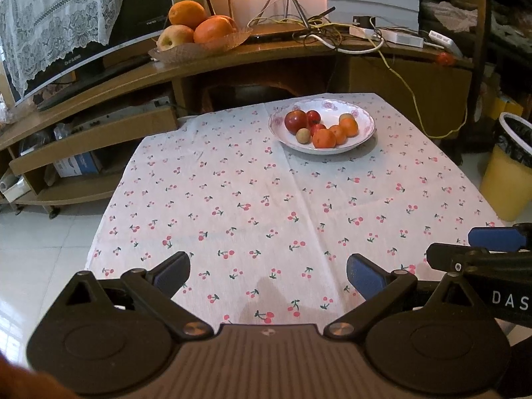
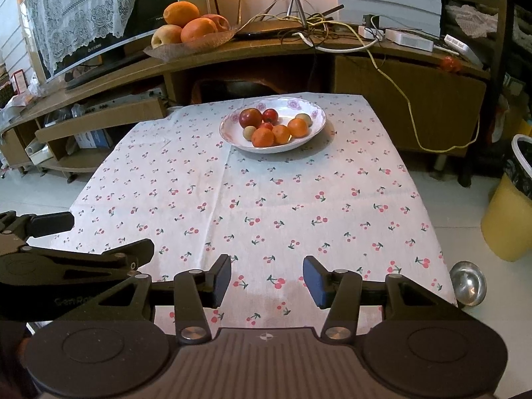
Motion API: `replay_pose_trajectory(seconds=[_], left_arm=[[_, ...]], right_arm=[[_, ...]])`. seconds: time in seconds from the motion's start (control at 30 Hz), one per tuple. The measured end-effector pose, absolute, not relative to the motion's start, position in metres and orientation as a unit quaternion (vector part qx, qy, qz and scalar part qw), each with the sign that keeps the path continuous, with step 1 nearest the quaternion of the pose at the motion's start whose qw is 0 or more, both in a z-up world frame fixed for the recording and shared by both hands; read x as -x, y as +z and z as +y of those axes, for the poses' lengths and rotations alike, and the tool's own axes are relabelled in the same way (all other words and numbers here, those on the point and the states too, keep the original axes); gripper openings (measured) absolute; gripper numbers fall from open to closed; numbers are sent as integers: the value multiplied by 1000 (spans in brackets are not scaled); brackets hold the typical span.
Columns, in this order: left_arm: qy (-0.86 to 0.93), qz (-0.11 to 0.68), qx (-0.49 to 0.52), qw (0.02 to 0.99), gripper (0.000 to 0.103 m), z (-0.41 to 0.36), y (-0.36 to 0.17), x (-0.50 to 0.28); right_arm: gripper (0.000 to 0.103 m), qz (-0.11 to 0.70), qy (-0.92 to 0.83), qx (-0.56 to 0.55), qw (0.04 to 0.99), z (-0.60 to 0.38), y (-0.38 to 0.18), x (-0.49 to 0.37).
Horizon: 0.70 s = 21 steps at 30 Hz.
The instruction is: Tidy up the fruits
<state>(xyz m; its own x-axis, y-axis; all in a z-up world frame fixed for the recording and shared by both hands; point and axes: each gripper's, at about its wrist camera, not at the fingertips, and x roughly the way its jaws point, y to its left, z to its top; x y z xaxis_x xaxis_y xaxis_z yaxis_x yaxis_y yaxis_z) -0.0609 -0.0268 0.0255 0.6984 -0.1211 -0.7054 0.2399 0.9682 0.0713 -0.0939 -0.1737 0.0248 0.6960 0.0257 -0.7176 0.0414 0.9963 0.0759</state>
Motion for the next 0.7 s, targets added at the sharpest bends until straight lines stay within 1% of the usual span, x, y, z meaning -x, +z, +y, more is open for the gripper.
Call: replay_pose_trajectory(seconds=[0.7], left_arm=[[-94,391,-73,913,103,-25,20,59]], right_arm=[[50,402,-1,-51,914,-174,21,93]])
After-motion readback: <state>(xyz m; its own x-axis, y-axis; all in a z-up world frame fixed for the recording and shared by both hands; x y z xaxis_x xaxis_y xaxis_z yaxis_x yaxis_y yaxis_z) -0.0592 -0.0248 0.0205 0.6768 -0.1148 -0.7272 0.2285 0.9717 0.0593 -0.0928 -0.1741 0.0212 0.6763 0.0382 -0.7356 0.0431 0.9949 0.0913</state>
